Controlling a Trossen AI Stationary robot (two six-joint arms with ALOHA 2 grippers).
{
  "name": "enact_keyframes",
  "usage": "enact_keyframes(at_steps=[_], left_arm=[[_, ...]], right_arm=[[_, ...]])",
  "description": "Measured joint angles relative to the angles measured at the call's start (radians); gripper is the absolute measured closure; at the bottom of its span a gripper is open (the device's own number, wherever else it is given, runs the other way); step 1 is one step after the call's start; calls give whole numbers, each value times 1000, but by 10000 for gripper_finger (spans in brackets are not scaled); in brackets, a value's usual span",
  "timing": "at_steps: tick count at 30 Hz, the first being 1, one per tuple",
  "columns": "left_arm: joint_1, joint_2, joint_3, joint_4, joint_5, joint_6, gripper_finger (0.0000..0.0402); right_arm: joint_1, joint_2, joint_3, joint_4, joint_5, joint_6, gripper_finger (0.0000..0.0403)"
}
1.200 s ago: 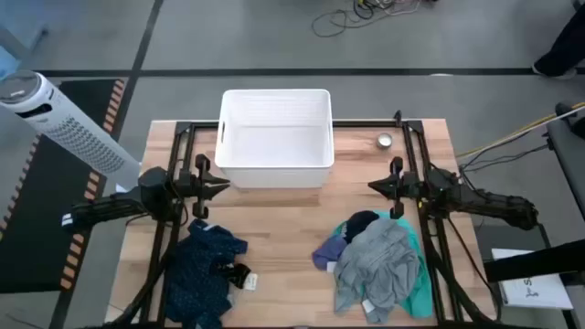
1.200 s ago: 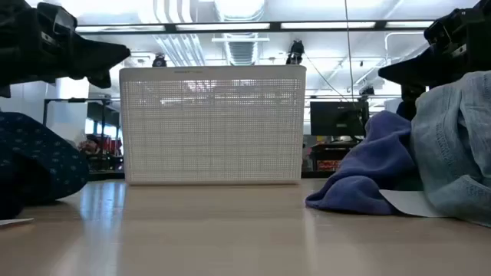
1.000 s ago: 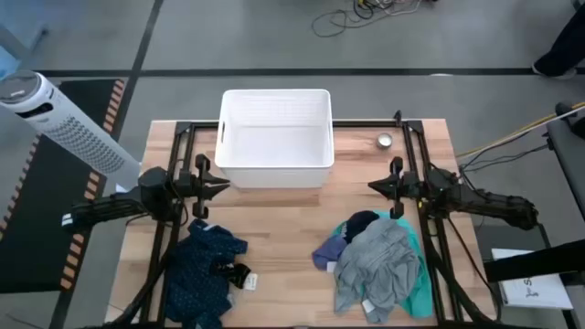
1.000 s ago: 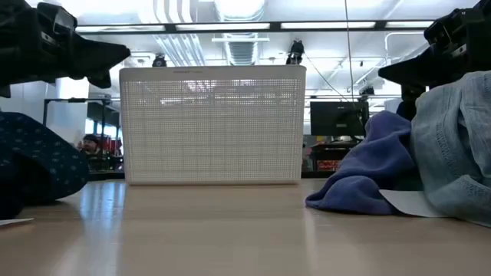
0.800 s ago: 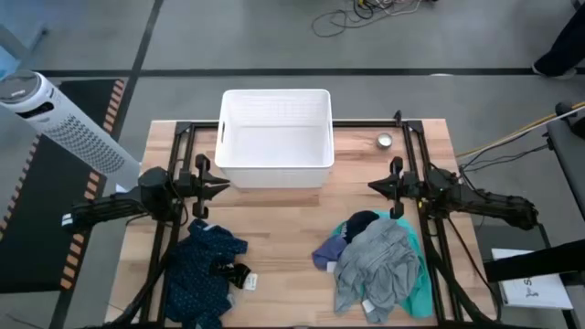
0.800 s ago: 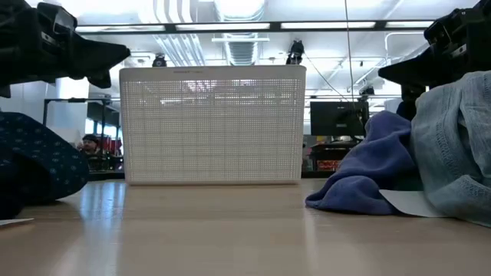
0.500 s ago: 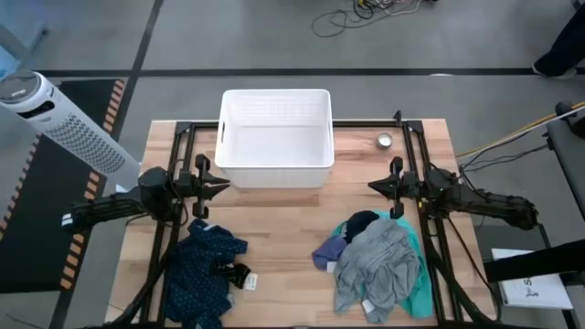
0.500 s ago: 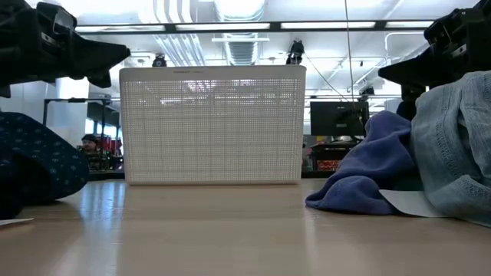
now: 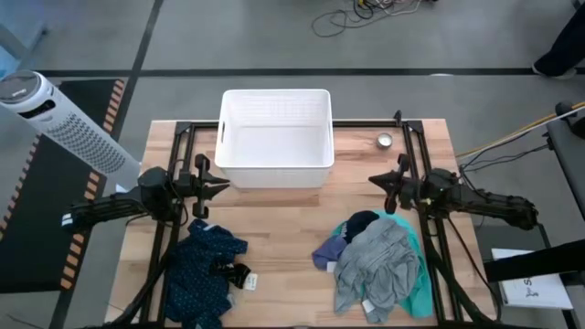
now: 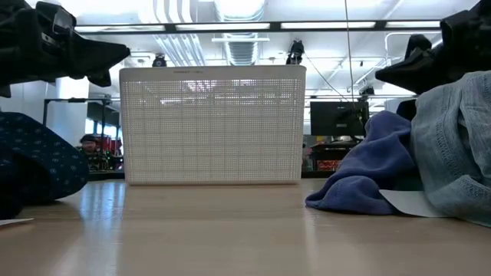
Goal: Sort clothes
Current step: Put the blue sock into the white laundry bin
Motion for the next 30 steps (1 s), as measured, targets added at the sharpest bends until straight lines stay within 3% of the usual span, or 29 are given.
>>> enact_keyframes(at_steps=[5,12,30], left_arm=[[0,0,0,0,0,-12,364],[0,0,0,-6,0,-7,364],[0,12,0,0,0,108,364]], right_arm=[[0,0,0,34,9,-103,403],[0,0,0,158,3,3,403],[0,0,0,208,1,717,403]])
